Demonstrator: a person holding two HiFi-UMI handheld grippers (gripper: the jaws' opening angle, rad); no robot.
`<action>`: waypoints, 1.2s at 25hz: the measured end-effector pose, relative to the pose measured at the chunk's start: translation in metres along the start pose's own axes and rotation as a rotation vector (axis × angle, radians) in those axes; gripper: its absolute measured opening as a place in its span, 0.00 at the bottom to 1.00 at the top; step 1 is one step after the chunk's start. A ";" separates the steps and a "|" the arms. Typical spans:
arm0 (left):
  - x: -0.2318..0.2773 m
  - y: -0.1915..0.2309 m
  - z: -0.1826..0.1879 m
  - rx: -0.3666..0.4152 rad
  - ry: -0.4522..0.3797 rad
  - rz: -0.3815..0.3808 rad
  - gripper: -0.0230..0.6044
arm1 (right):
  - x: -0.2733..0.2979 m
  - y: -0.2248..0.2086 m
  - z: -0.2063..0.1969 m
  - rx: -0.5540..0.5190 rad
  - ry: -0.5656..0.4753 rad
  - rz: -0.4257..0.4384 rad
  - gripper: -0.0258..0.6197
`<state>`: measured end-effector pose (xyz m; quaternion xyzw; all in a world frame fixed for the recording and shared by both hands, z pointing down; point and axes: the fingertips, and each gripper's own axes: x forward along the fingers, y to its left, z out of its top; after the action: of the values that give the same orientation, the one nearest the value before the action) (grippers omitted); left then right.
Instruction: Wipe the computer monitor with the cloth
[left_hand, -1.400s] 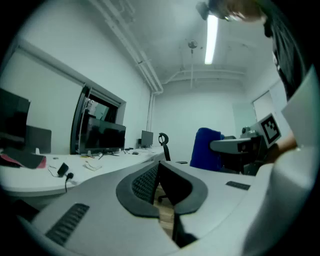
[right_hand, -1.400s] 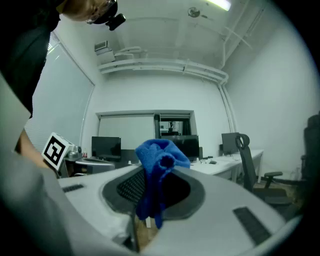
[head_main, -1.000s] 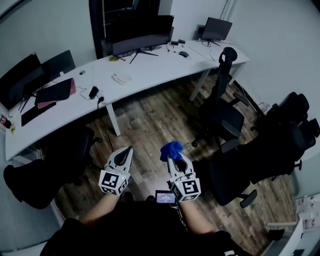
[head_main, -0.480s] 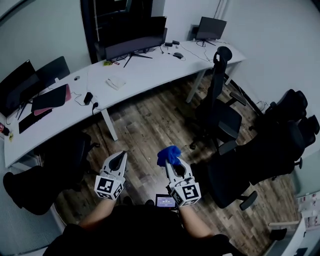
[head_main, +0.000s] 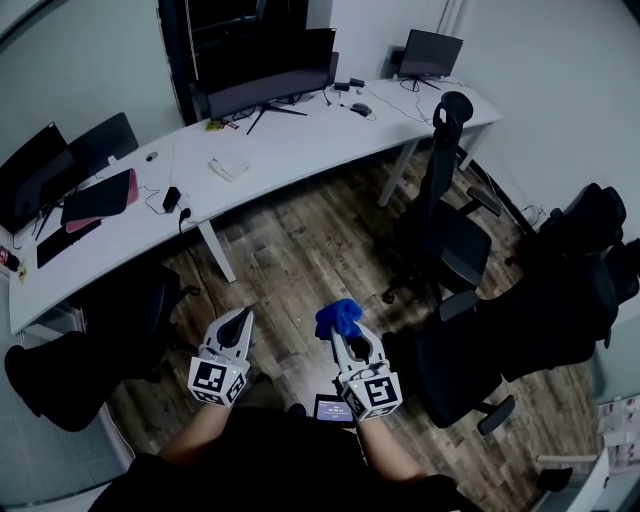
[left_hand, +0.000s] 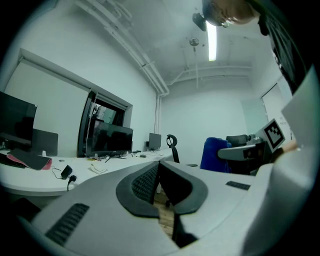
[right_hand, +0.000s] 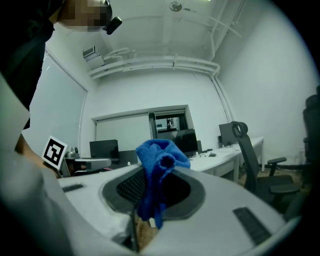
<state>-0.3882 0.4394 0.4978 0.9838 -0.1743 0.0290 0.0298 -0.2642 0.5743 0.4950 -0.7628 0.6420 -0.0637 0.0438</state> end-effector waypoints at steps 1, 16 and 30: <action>0.005 0.002 -0.002 -0.004 0.004 0.000 0.03 | 0.004 -0.003 0.001 0.010 -0.002 -0.002 0.17; 0.168 0.097 0.003 -0.046 0.009 -0.030 0.03 | 0.163 -0.098 0.009 -0.027 0.051 -0.008 0.17; 0.328 0.185 0.043 -0.106 -0.016 -0.055 0.03 | 0.318 -0.176 0.052 -0.053 0.023 0.007 0.17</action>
<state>-0.1427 0.1507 0.4860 0.9855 -0.1487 0.0109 0.0811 -0.0320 0.2905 0.4831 -0.7605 0.6467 -0.0553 0.0162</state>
